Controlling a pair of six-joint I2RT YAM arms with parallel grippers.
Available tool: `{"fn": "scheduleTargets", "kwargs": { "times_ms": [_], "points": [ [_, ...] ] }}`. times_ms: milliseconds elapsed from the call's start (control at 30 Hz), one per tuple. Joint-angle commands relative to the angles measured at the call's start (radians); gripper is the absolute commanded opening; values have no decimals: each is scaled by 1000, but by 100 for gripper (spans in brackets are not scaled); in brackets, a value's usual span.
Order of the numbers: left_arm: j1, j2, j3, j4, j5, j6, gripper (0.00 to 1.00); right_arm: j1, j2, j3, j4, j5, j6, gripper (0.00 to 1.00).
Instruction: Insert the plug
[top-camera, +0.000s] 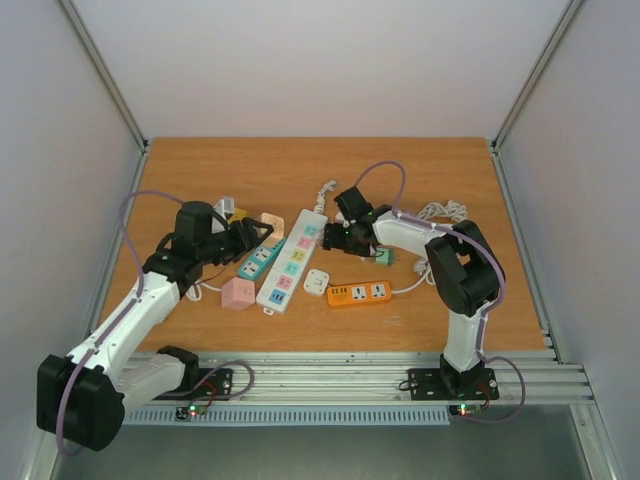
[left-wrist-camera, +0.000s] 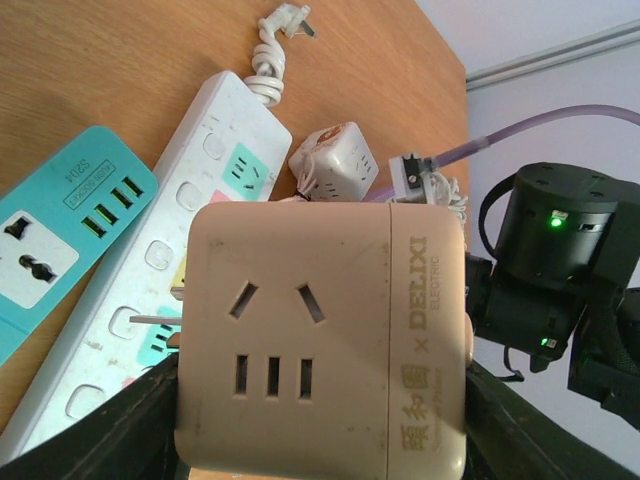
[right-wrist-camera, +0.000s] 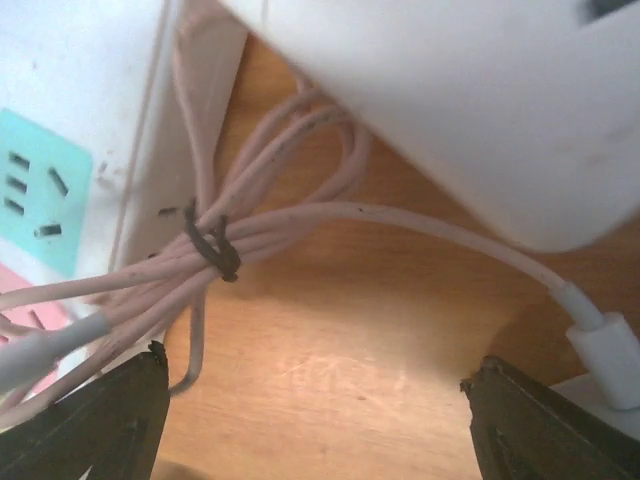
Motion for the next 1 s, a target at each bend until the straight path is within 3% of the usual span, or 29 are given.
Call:
{"fn": "scheduleTargets", "kwargs": {
  "times_ms": [0, 267, 500, 700, 800, 967],
  "points": [
    [0, 22, 3, 92, 54, 2, 33, -17, -74, -20, -19, 47, -32, 85],
    [0, 58, 18, 94, 129, -8, 34, -16, -271, -60, -29, 23, -184, 93],
    [-2, 76, 41, 131, 246, -51, 34, 71, -408, -32, 15, -245, -556, 92],
    [-3, 72, 47, 122, 337, -85, 34, 85, -427, -27, 118, -526, -697, 91],
    [-2, 65, 46, 95, 356, -84, 34, 121, -439, -29, 150, -535, -793, 91],
    [-2, 48, 42, 79, 361, -74, 34, 183, -403, 27, 111, -426, -913, 92]
  ]
}}
